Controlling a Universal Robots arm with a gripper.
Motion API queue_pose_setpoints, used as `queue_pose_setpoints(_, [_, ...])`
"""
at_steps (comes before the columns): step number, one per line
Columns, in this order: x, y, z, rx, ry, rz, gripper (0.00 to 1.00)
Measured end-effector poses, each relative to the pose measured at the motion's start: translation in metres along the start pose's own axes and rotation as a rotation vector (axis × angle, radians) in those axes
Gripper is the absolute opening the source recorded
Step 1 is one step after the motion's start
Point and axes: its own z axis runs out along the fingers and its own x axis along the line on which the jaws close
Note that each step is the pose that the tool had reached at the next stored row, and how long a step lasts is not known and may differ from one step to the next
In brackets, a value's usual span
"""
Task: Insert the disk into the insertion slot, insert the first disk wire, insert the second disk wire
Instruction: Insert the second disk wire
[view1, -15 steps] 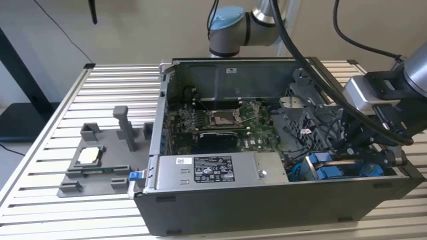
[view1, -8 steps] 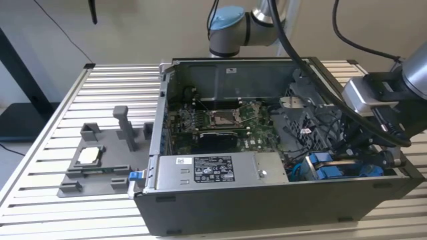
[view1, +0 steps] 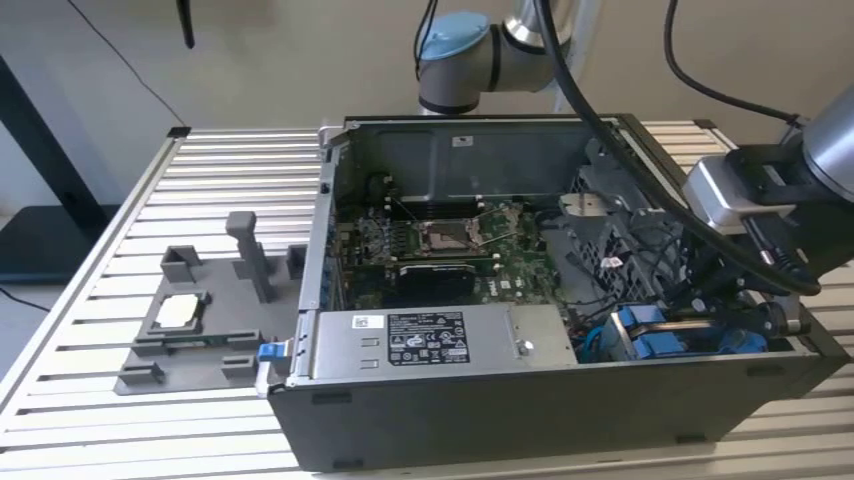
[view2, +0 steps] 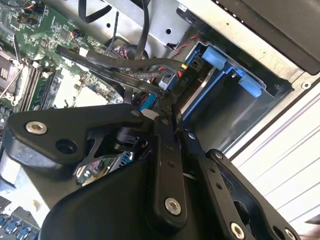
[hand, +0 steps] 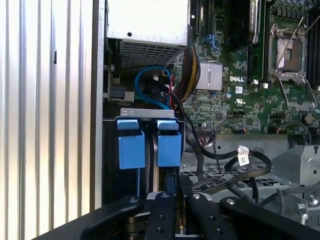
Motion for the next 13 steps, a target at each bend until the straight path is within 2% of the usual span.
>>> queue_pose_setpoints(2, [0.0000, 0.0000, 0.0001, 0.0000, -0.0002, 0.000, 0.17])
queue_pose_setpoints(3, [0.0000, 0.0000, -0.0003, 0.0000, -0.0001, 0.000, 0.23])
queue_pose_setpoints(4, [-0.0004, 0.0001, -0.0018, -0.0002, 0.0001, 0.000, 0.23])
queue_pose_setpoints(10, [-0.0044, 0.0008, -0.0185, -0.0002, 0.0001, 0.000, 0.23])
queue_pose_setpoints(13, [-0.0058, 0.0010, -0.0245, 0.0002, 0.0002, 0.002, 0.23])
